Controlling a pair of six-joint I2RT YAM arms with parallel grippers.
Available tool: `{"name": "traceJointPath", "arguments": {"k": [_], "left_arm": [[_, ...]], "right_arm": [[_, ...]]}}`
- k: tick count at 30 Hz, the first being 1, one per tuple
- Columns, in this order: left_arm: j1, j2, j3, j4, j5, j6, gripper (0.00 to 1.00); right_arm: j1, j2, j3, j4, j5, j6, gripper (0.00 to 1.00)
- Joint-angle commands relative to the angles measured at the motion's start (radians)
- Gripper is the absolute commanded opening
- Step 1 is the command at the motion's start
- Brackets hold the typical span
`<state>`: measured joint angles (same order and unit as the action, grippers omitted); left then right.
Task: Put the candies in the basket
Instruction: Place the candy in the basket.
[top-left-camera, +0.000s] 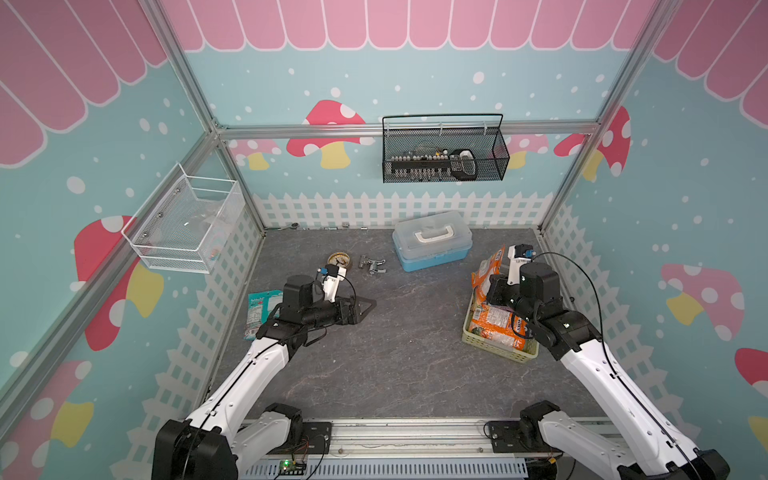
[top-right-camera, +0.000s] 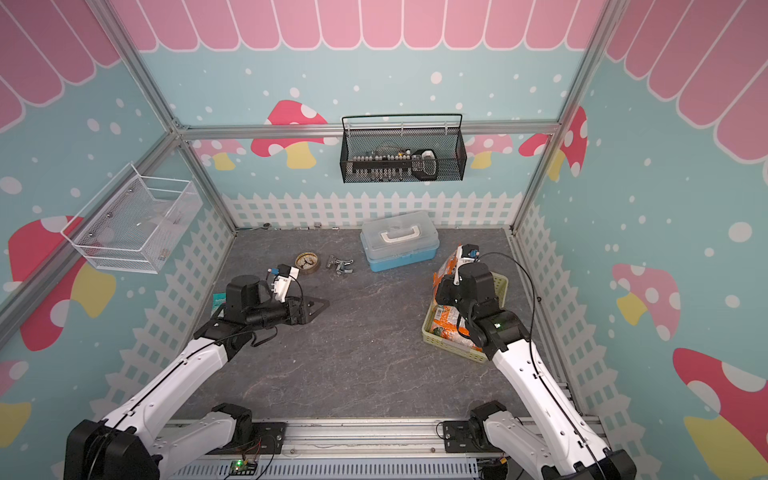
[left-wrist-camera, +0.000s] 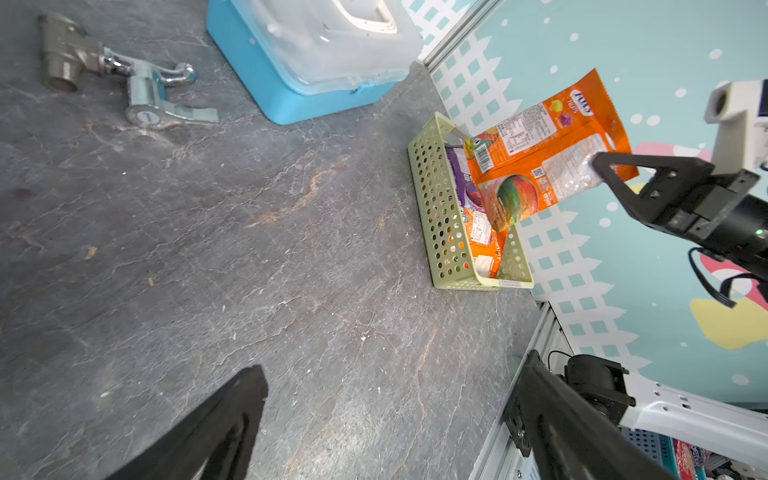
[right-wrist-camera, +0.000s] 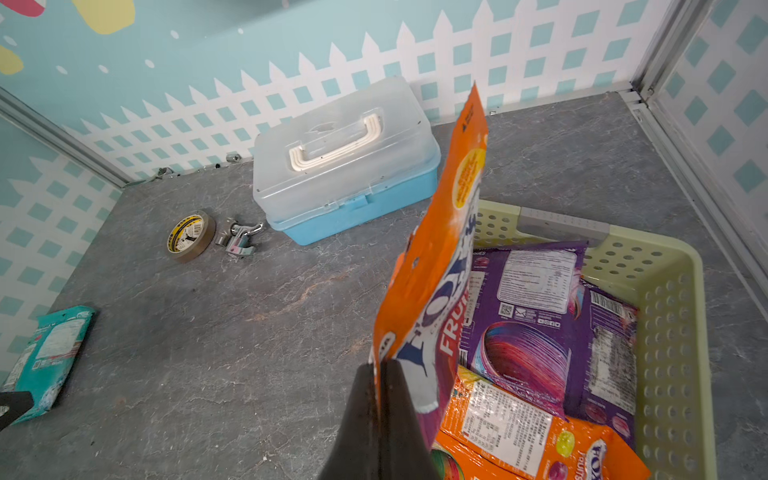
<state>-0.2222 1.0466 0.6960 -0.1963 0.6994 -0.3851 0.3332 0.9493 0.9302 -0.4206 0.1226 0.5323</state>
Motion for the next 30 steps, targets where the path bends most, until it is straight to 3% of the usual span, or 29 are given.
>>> {"name": "traceJointPath", "arguments": {"k": [1, 6, 19, 30], "left_arm": [[-0.009, -0.041, 0.034, 0.019, -0.048, 0.031, 0.99], [-0.009, -0.083, 0.030, 0.013, -0.126, 0.047, 0.99], [-0.009, -0.102, 0.008, 0.008, -0.181, 0.059, 0.99], [-0.009, -0.081, 0.013, 0.006, -0.176, 0.058, 0.99]], "right_arm": [[-0.018, -0.020, -0.035, 0.024, -0.008, -0.002, 0.00], [-0.056, -0.031, -0.094, 0.067, -0.047, 0.001, 0.00], [-0.154, -0.118, -0.214, 0.072, -0.025, -0.005, 0.00], [-0.194, -0.216, -0.346, 0.019, 0.084, 0.077, 0.00]]}}
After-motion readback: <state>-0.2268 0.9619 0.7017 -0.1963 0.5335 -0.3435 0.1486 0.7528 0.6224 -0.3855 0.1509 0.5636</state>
